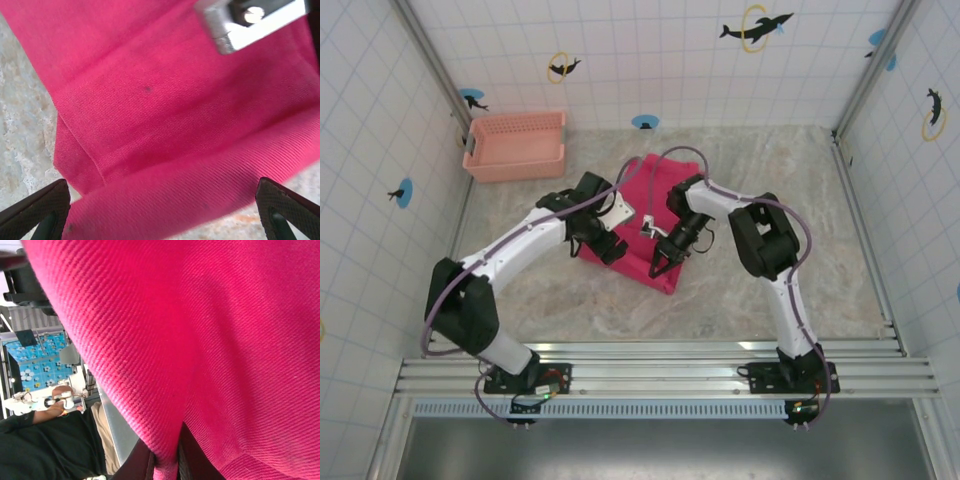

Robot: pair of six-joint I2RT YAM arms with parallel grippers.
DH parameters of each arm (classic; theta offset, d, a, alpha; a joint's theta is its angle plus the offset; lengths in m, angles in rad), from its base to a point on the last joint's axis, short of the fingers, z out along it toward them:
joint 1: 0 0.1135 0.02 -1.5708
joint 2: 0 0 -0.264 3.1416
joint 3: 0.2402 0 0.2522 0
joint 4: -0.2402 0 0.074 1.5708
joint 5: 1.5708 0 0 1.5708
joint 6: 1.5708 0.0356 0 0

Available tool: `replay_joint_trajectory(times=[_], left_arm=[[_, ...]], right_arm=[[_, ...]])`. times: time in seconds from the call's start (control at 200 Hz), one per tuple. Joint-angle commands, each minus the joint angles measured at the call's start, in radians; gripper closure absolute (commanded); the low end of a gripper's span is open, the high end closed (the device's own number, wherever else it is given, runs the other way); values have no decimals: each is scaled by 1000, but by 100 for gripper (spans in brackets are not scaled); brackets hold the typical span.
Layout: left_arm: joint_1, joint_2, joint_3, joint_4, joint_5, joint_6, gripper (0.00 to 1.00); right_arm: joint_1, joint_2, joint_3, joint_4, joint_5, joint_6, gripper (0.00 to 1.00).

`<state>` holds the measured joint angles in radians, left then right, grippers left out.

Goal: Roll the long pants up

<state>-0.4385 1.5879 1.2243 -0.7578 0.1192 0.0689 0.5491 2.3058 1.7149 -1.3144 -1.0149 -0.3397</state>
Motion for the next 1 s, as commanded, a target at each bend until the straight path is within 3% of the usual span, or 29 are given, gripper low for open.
replay_joint_trajectory(times=[0.0,0.285,0.575,0.711,0.871,0.946,0.956,0.996], left_arm=[[-2,90,64,-59,-84,-57,3],[14,257,49,-106,-132,-149,4],[35,325,101,-117,-224,-152,3],[45,388,179,-132,-215,-136,3],[54,445,238,-135,-197,-125,3],[57,459,244,-130,-190,-120,3],[57,460,244,-130,-190,-120,3],[58,464,244,-126,-187,-119,3]], right_arm=[[-3,54,62,-1,-34,-5,92],[-4,125,208,9,5,31,92],[-33,82,184,108,270,104,91],[-34,-1,67,209,459,123,79],[4,-282,-145,384,756,96,57],[9,-399,-238,474,780,82,54],[11,-415,-252,486,785,81,48],[27,-484,-308,538,807,71,42]])
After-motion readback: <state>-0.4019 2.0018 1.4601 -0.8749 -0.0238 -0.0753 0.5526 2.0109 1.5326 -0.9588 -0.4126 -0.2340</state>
